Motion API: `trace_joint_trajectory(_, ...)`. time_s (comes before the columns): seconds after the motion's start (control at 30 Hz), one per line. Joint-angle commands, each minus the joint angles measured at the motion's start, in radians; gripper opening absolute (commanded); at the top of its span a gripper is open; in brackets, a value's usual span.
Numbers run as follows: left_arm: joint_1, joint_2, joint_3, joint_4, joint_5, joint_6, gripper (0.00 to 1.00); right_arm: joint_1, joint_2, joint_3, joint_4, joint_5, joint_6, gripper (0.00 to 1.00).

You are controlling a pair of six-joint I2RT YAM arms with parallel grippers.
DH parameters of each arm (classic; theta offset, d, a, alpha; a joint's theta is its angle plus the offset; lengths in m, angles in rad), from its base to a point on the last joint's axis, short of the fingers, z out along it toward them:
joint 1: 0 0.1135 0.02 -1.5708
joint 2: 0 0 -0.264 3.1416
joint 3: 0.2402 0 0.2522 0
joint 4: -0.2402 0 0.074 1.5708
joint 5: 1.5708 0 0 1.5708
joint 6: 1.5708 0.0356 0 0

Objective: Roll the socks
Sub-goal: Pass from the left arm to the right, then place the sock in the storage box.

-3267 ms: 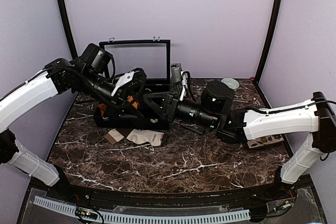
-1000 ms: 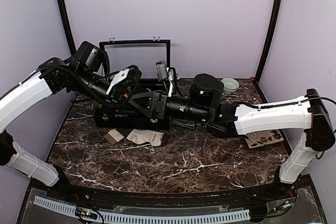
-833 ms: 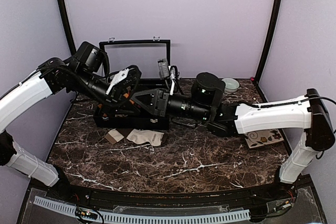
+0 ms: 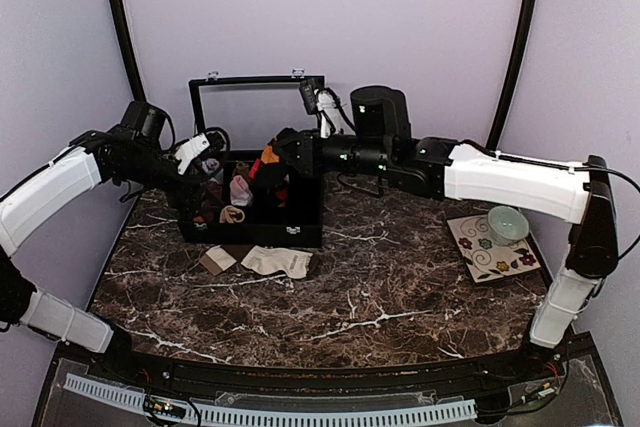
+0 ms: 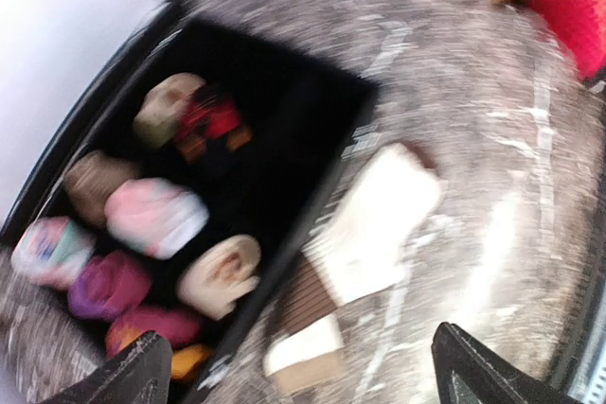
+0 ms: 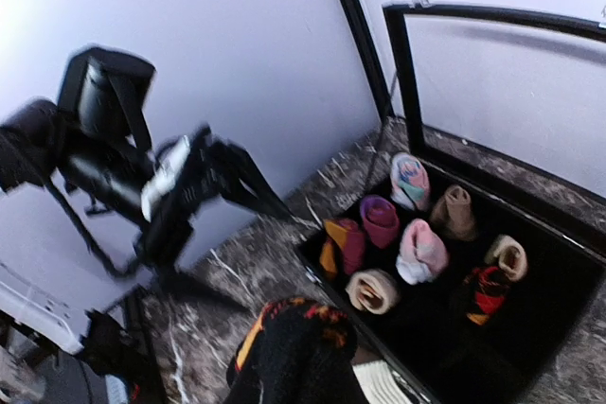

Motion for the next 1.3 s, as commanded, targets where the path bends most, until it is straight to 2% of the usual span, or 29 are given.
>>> trace_joint_trajectory(0.0,0.215,0.013,-0.008,0.06,0.012,-0.051,0.99,-0.025,0.157,0.176,-0.233,0.085,-0.201,0.0)
trace_joint_trajectory(0.17,0.363,0.081,0.07,-0.004,0.005,-0.079,0.99,-0.033,0.388,0.427,-0.374,0.114,-0.28,0.0)
trace_joint_trajectory(0.27,0.412,0.05,0.051,0.048,0.001,-0.082,0.99,-0.038,0.517,0.553,-0.418,0.098,-0.291,0.0)
trace_joint_trajectory(0.4,0.441,-0.007,0.013,0.101,-0.004,-0.11,0.99,-0.066,0.614,0.595,-0.397,0.06,-0.289,0.0)
trace_joint_trajectory(0.73,0.444,0.009,-0.016,0.095,-0.006,-0.069,0.99,-0.085,0.673,0.561,-0.382,0.044,-0.323,0.0)
trace_joint_trajectory(0.9,0.444,0.052,-0.009,0.05,0.003,-0.04,0.99,-0.097,0.689,0.622,-0.404,0.071,-0.343,0.0)
trace_joint_trajectory(1.0,0.443,0.042,-0.027,0.076,0.005,-0.052,0.99,-0.106,0.676,0.627,-0.385,0.092,-0.366,0.0)
trace_joint_trajectory(1.27,0.444,0.048,-0.037,0.088,0.032,-0.063,0.99,-0.11,0.642,0.637,-0.419,0.129,-0.559,0.0)
